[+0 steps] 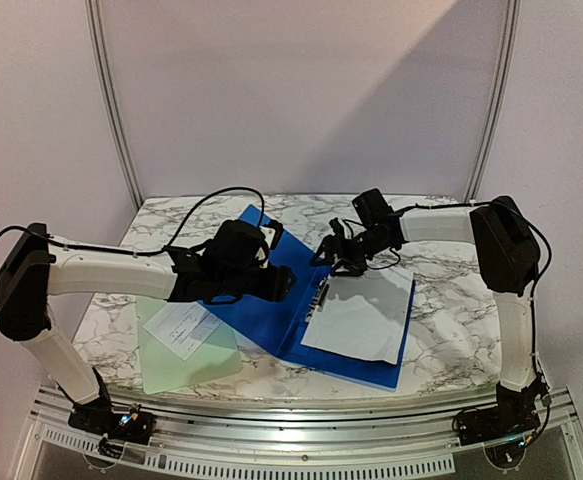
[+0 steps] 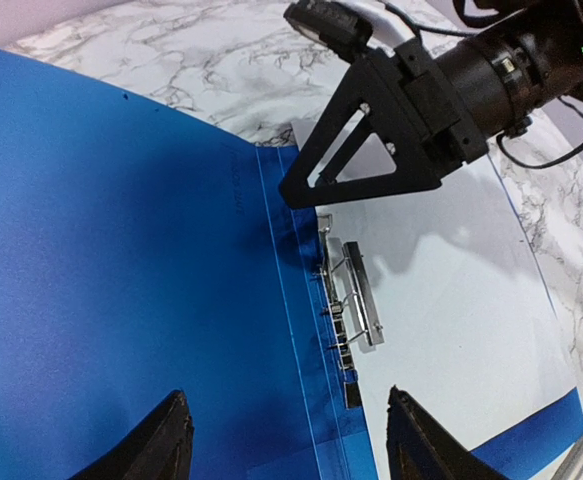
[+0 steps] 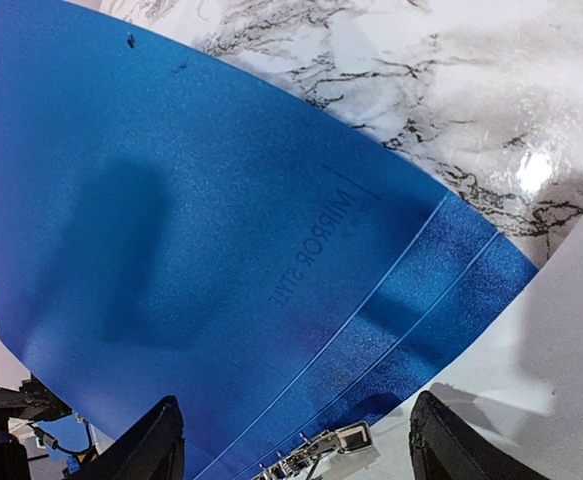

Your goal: Put the files into the folder

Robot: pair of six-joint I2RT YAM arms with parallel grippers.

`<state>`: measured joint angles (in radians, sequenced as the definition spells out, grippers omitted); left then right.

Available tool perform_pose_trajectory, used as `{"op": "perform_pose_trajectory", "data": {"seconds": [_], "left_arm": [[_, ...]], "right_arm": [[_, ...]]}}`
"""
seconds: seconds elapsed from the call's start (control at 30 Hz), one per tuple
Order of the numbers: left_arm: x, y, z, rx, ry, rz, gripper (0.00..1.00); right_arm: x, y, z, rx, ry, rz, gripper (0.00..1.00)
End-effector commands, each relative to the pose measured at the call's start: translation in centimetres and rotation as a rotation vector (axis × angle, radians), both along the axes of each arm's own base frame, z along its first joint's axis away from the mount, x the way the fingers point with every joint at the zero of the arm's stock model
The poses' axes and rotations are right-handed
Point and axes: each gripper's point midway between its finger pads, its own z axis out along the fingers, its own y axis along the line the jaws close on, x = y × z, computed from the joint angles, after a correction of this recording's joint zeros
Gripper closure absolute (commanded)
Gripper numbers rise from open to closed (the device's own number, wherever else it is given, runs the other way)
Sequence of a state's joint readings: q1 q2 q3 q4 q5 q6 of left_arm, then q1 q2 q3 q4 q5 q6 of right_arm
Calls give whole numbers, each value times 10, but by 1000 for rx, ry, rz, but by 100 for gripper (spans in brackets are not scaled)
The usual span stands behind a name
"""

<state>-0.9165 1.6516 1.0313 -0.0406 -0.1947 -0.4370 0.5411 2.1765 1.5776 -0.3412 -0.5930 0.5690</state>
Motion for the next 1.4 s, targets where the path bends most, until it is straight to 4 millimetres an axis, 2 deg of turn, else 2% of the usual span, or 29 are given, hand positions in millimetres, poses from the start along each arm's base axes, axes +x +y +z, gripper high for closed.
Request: {"op": "perform_pose_trajectory", "data": {"seconds": [0.0, 0.37, 1.0, 1.37], "left_arm": [[6, 4, -3, 0, -7, 14, 34], [5, 5, -3, 0, -6, 14, 34], [5, 6, -2, -2, -9, 15, 34], [5, 5, -1, -3, -10, 13, 34]], "right_arm": [[-4, 1, -15, -7, 28, 19, 24], [-12, 11, -9, 29, 42, 48, 25], [-20, 15, -6, 35, 55, 67, 25], [-25, 29, 11, 99, 33, 106, 25]]}}
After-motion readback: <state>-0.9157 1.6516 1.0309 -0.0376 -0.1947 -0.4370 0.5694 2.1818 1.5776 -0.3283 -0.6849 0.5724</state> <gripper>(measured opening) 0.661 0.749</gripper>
